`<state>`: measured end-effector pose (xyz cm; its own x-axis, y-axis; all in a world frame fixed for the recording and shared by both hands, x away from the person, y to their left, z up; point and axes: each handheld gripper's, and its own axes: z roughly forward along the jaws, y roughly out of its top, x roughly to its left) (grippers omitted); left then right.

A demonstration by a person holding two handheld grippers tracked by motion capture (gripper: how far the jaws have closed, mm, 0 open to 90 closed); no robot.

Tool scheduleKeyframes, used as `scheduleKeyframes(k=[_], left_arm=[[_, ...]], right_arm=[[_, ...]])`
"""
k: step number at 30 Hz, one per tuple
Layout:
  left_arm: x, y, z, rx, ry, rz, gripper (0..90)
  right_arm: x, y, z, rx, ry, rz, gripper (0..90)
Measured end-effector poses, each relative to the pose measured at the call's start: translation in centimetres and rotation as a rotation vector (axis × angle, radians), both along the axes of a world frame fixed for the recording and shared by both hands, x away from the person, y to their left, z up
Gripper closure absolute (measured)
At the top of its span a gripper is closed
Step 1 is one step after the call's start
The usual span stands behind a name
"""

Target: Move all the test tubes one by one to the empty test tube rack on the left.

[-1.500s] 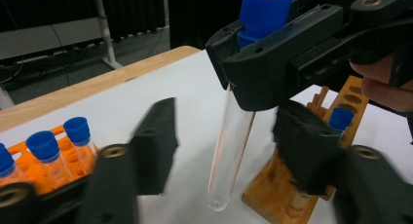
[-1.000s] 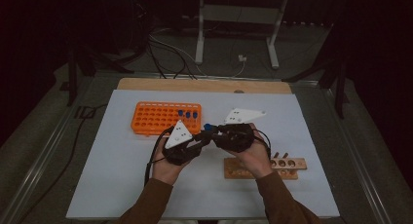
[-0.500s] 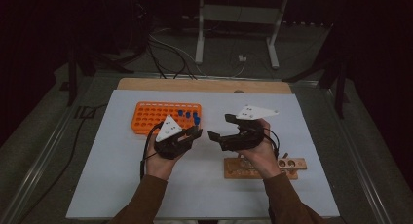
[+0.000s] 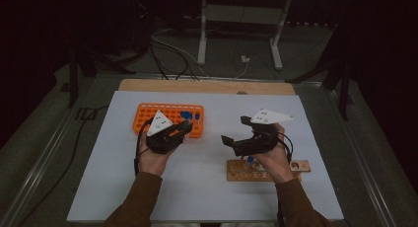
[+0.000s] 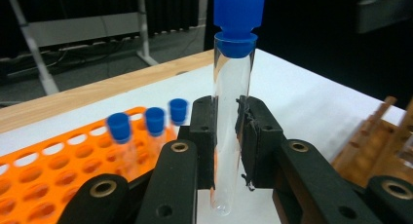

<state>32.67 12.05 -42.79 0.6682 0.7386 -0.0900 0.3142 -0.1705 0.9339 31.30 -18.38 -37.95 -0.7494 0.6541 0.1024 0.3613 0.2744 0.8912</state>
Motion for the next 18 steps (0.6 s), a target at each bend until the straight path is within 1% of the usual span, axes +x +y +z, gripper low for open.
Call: scheduleKeyframes(k=[2, 5, 8, 11, 14, 16, 18], left_arm=[[0.4, 0.4, -0.1, 0.006, 0.001, 0.016, 78.0], [0.9, 1.0, -0.2, -0.002, 0.003, 0.034, 78.0], [1.3, 1.5, -0.5, -0.008, -0.011, 0.049, 78.0], [1.8, 1.8, -0.8, -0.007, -0.036, 0.061, 78.0], [2.3, 2.0, -1.2, 0.010, -0.053, 0.081, 77.9], [2.7, 2.2, -1.5, 0.005, -0.049, 0.096, 77.9], [3.1, 2.4, -1.9, 0.011, -0.053, 0.109, 77.9]], right_arm=[[-0.1, -0.4, -0.1, 0.009, 0.001, -0.003, 2.8], [-0.2, -1.0, -0.2, 0.018, -0.002, -0.013, 1.6], [-0.4, -1.5, -0.2, 0.023, -0.002, -0.026, 1.4], [-0.7, -1.9, -0.2, 0.025, -0.009, -0.030, 1.4], [-0.9, -2.2, -0.2, 0.029, -0.017, -0.035, 1.5], [-1.0, -2.4, -0.2, 0.024, -0.015, -0.040, 1.5], [-1.1, -2.6, -0.3, 0.019, -0.013, -0.046, 1.5]])
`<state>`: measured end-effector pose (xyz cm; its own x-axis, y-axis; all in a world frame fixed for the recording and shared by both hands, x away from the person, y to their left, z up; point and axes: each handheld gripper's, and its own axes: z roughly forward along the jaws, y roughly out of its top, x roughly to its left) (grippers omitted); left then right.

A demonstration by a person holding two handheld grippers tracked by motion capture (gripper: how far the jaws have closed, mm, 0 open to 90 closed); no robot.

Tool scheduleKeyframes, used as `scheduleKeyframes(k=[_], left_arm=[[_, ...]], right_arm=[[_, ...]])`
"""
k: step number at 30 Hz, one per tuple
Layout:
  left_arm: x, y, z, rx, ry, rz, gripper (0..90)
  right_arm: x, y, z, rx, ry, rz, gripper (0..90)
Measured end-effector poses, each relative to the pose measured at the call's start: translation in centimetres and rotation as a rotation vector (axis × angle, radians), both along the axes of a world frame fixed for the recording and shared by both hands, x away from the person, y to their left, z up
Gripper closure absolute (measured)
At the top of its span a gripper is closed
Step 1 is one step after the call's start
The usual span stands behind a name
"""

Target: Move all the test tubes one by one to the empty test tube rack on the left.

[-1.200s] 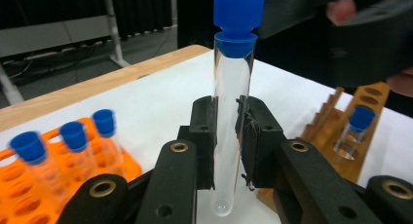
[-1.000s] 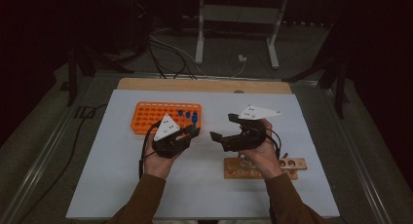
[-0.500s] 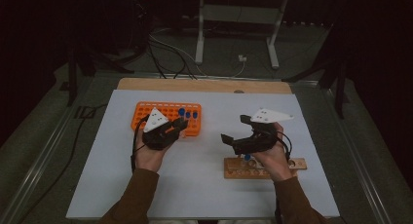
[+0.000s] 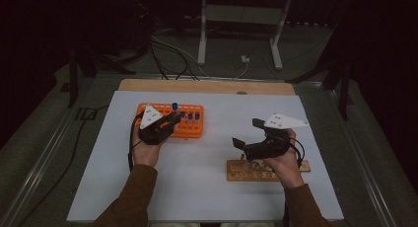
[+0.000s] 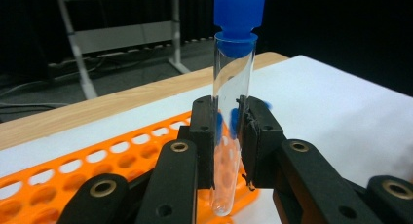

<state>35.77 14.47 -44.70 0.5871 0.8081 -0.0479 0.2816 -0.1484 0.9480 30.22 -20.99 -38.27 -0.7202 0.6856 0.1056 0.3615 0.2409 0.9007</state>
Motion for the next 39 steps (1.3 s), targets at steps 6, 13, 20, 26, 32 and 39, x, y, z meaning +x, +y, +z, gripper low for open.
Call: scheduleKeyframes(k=[6, 13, 20, 26, 32, 39], left_arm=[[1.2, 0.2, -1.1, -0.018, 0.022, 0.022, 77.8], [2.4, -0.2, -2.5, 0.001, 0.052, 0.038, 77.8], [3.0, -0.2, -3.5, -0.001, 0.082, 0.055, 77.8], [3.1, -0.3, -4.5, 0.033, 0.128, 0.051, 77.8], [3.1, -0.5, -5.0, 0.070, 0.160, 0.064, 78.0], [2.9, -0.8, -4.8, 0.112, 0.169, 0.063, 78.3]], right_arm=[[-0.2, -0.7, -0.2, 0.004, -0.001, -0.009, 1.5], [-0.3, -1.0, -0.2, -0.001, -0.003, -0.010, 1.5], [-0.4, -1.2, -0.2, -0.003, -0.007, -0.007, 1.5], [-0.4, -1.2, -0.4, 0.000, -0.005, -0.002, 1.6], [-0.4, -1.2, -0.6, 0.003, -0.003, 0.001, 1.6], [-0.5, -1.2, -0.9, 0.007, 0.000, 0.008, 1.6]])
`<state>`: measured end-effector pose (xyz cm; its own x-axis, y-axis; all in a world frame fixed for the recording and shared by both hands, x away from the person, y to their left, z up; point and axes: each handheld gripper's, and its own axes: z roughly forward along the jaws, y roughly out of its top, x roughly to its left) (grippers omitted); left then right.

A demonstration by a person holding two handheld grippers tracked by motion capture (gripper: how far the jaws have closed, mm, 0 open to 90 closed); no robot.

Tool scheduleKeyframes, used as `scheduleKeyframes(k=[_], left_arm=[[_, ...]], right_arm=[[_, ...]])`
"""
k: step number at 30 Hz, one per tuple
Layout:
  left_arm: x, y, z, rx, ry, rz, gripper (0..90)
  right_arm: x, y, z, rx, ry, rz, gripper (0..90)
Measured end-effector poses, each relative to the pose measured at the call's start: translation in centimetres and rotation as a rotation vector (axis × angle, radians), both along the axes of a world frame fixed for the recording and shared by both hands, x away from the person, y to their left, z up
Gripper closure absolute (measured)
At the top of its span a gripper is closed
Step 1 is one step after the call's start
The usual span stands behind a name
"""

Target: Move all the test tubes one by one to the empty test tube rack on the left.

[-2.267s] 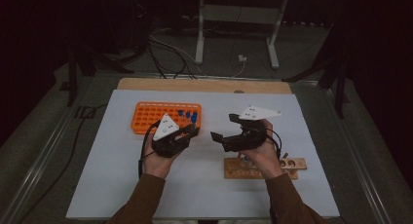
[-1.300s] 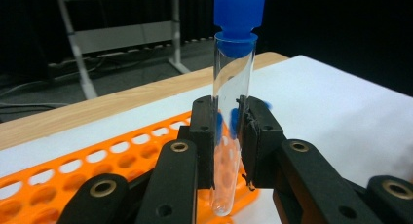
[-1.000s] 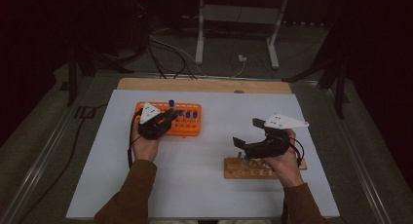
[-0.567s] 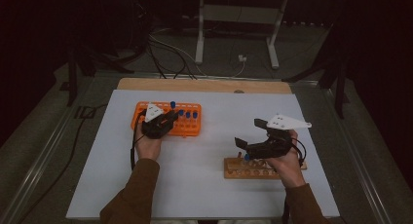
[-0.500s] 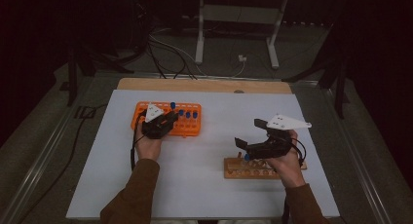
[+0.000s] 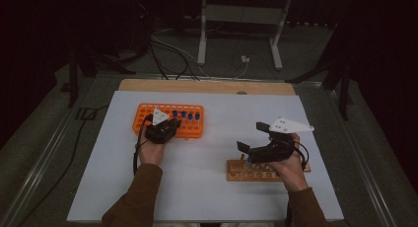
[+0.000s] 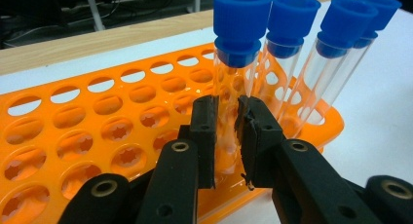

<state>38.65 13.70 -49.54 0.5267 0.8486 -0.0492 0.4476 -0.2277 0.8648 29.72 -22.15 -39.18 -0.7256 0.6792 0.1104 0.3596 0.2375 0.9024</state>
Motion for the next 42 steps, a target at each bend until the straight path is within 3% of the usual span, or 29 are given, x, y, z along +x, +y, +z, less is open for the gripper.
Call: scheduleKeyframes(k=[11, 26, 32, 35, 42], left_arm=[[-0.1, -0.4, -0.3, 0.056, 0.012, -0.003, 78.5], [-0.2, -0.4, -0.5, 0.045, -0.001, 0.008, 78.5], [-0.2, -0.3, -0.4, 0.026, 0.017, 0.011, 77.0], [-0.3, -0.2, -0.3, 0.039, 0.020, 0.036, 65.6], [-0.6, 0.6, 0.4, -0.047, 0.016, 0.044, 46.8]], right_arm=[[-0.1, -0.1, -0.3, 0.007, 0.005, 0.005, 1.6], [-0.1, 0.2, -0.5, 0.011, 0.006, 0.015, 1.6], [-0.1, 0.1, -0.5, 0.014, 0.007, 0.014, 1.6], [-0.1, 0.0, -0.5, 0.018, 0.005, 0.011, 1.7], [-0.1, -0.3, -0.4, 0.024, 0.003, 0.009, 1.6]])
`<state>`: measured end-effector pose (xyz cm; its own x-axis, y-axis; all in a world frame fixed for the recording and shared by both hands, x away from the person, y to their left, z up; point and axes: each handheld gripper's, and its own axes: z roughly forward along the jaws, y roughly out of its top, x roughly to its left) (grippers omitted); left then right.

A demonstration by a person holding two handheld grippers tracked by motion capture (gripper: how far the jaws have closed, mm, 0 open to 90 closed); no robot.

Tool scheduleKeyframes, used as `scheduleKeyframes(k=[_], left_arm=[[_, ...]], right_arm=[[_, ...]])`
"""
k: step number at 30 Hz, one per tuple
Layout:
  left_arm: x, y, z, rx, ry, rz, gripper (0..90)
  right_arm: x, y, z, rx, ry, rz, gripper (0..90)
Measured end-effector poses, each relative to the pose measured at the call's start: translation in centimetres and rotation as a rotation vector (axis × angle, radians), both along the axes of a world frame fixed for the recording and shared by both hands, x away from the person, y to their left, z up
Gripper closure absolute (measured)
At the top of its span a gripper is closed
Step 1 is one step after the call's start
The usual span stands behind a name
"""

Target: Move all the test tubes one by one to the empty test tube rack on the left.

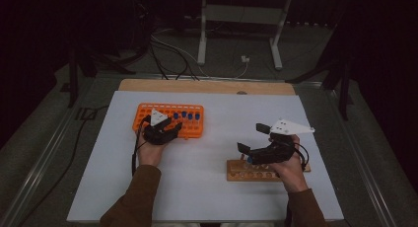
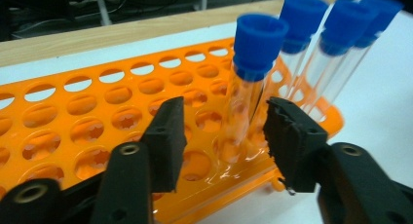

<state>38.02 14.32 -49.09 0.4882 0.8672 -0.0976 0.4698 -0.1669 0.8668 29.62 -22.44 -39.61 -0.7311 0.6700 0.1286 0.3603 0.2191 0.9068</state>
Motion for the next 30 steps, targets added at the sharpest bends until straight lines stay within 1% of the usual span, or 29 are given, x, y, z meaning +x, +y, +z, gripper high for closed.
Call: scheduleKeyframes(k=[1, 2, 3, 4, 6, 8, 10, 12, 13, 14, 15, 18, 20, 22, 23, 26, 30], left_arm=[[-0.1, 0.1, 0.2, -0.002, 0.001, 0.014, 40.4], [-0.2, 0.2, 0.3, -0.013, 0.000, 0.017, 34.3], [-0.2, 0.5, 0.5, -0.033, 0.004, 0.011, 33.0], [-0.3, 0.7, 0.6, -0.040, 0.008, 0.015, 32.2], [-0.4, 1.0, 0.8, -0.046, 0.012, 0.024, 23.9], [-0.6, 1.3, 1.0, -0.041, 0.020, 0.025, 17.8], [-0.8, 1.6, 1.2, -0.043, 0.025, 0.016, 14.9], [-1.0, 1.8, 1.4, -0.041, 0.037, 0.003, 6.9], [-1.1, 2.0, 1.5, -0.035, 0.036, 0.001, 3.7], [-1.3, 2.1, 1.6, -0.033, 0.037, 0.000, 2.1], [-1.5, 2.2, 1.6, -0.027, 0.038, -0.005, 1.6], [-2.1, 2.7, 1.9, -0.029, 0.032, -0.014, 0.7], [-2.7, 3.1, 2.1, -0.025, 0.027, -0.008, 0.7], [-3.1, 3.6, 2.2, -0.039, 0.025, -0.007, 0.7], [-3.4, 3.8, 2.3, -0.040, 0.028, -0.004, 0.7], [-4.1, 4.5, 2.5, -0.044, 0.018, 0.003, 0.7], [-5.1, 5.2, 2.9, -0.049, 0.001, -0.002, 0.8]], right_arm=[[0.0, 0.0, 0.0, 0.000, 0.000, 0.000, 1.6], [0.0, 0.0, 0.0, 0.000, -0.001, 0.000, 1.6], [-0.1, -0.1, 0.0, 0.000, -0.001, -0.001, 1.6], [-0.1, -0.1, 0.0, 0.000, -0.002, -0.001, 1.6], [-0.1, -0.2, 0.0, 0.000, -0.003, -0.003, 1.6], [-0.1, -0.3, 0.0, 0.001, -0.003, -0.004, 1.6], [-0.1, -0.3, -0.1, 0.000, -0.003, -0.003, 1.7], [-0.2, -0.4, -0.2, 0.003, -0.001, -0.004, 1.6], [-0.2, -0.4, -0.3, 0.003, -0.001, -0.003, 1.6], [-0.2, -0.4, -0.3, 0.002, -0.001, -0.002, 1.6], [-0.2, -0.5, -0.4, 0.002, 0.001, -0.002, 1.6], [-0.3, -0.7, -0.8, -0.002, 0.007, -0.001, 1.6], [-0.4, -0.9, -1.1, 0.004, 0.011, 0.005, 1.6], [-0.5, -1.1, -1.3, 0.002, 0.012, 0.005, 1.6], [-0.5, -1.2, -1.5, 0.002, 0.016, 0.004, 1.6], [-0.7, -1.6, -1.8, 0.001, 0.021, 0.001, 1.6], [-0.8, -1.9, -2.2, -0.010, 0.026, 0.002, 1.6]])
